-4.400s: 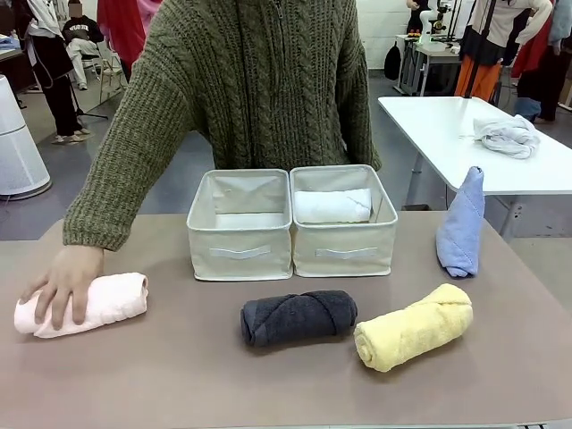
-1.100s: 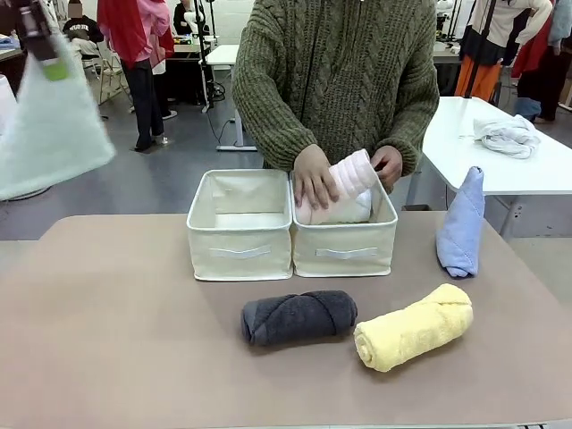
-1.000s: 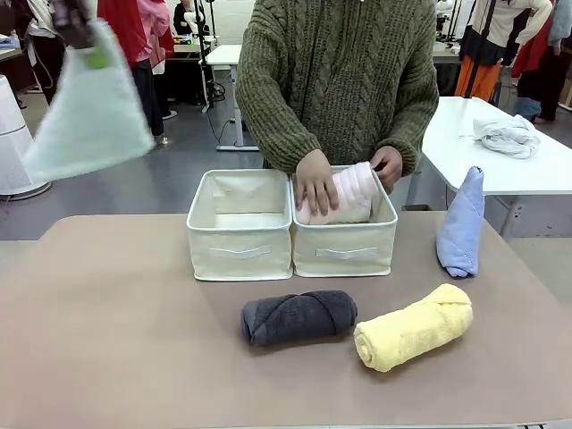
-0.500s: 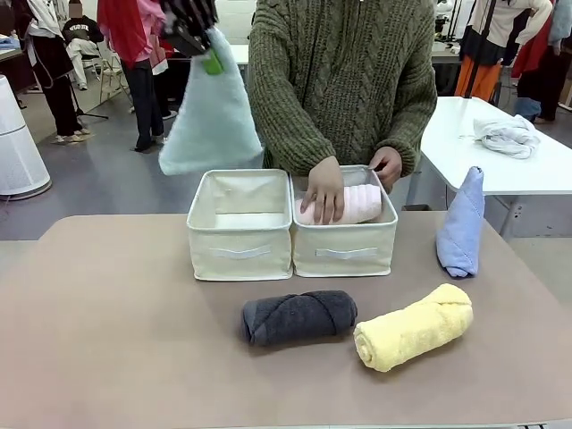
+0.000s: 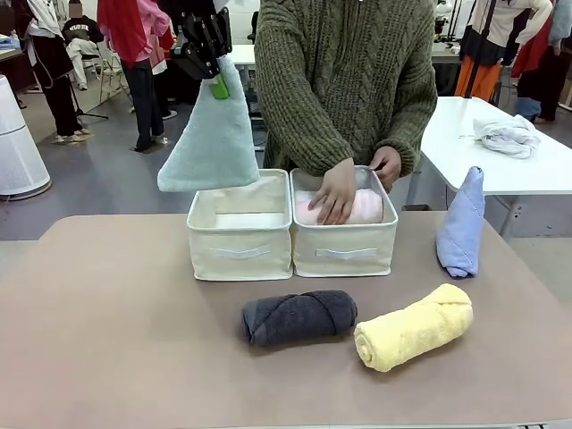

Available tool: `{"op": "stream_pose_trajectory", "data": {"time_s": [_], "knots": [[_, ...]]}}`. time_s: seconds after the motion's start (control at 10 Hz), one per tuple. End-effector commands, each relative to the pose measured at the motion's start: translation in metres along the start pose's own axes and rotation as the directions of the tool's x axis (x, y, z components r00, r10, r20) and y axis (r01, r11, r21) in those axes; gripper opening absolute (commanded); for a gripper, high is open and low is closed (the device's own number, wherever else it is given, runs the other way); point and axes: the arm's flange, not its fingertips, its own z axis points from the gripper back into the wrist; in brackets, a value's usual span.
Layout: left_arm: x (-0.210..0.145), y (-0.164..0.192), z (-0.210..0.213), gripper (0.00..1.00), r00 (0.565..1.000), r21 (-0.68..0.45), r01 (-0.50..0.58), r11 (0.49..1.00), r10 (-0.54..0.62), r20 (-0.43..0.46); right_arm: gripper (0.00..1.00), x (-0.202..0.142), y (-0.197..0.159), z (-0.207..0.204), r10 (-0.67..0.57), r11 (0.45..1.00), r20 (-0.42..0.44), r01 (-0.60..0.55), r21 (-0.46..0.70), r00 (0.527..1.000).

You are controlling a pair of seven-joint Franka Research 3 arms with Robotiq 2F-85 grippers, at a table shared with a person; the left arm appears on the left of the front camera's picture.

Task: Sort the towels based on their folding style.
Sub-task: Pick up one triangle-folded towel and place it in the left Fabric basket.

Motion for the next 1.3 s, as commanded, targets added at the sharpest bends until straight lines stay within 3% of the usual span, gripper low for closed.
{"op": "stream_pose_trajectory", "data": {"time_s": [0.0, 0.3, 0.7, 1.2], "knots": [[0.000, 0.002, -0.002, 0.17, 1.000, 0.028, -0.006, 1.000, 0.005, 0.011, 1.00, 0.000, -0.001, 0.001, 0.016, 1.000, 0.019, -0.016, 0.015, 1.000], [0.000, 0.002, -0.002, 0.17, 1.000, 0.006, -0.001, 1.000, 0.001, 0.000, 1.00, 0.000, -0.001, 0.001, 0.016, 1.000, 0.019, -0.016, 0.015, 1.000], [-0.001, 0.016, -0.048, 0.17, 0.999, -0.057, 0.052, 0.997, -0.052, 0.002, 1.00, 0.000, -0.001, 0.001, 0.016, 1.000, 0.019, -0.016, 0.015, 1.000], [-0.011, 0.036, -0.112, 0.17, 0.993, -0.079, -0.113, 0.990, 0.116, 0.036, 1.00, 0.000, -0.001, 0.001, 0.016, 1.000, 0.019, -0.016, 0.015, 1.000]]}}
